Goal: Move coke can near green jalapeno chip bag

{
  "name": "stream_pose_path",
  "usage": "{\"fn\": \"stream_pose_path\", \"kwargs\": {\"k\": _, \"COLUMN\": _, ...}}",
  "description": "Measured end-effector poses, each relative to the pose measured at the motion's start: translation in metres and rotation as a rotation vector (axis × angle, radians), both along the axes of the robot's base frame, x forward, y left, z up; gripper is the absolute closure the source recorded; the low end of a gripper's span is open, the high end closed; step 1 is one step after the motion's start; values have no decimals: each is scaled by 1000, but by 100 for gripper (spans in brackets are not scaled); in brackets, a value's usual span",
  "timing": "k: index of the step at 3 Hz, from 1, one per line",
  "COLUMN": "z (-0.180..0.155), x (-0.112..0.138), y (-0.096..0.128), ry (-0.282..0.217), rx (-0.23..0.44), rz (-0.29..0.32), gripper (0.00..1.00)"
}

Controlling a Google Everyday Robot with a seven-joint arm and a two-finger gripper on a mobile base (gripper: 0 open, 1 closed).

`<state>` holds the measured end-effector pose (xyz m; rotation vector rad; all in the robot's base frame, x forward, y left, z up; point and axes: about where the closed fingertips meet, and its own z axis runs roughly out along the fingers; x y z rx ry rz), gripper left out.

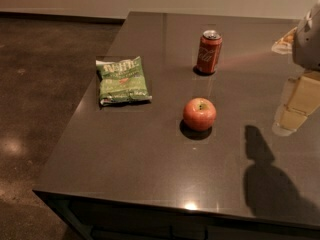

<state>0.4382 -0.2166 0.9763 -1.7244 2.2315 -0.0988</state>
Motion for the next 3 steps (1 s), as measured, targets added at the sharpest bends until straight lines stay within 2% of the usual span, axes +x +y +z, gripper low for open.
{"fn": "stream_pose_path", "kwargs": {"k": 2, "z": 2, "x": 6, "y": 1, "ry": -8, "rx": 13, "rz": -14, "gripper": 0}}
{"fn": "stream_pose_path", "kwargs": {"k": 3, "z": 2, "x": 31, "y": 2, "ry": -32, "rx": 51, "rz": -71, "gripper": 0}}
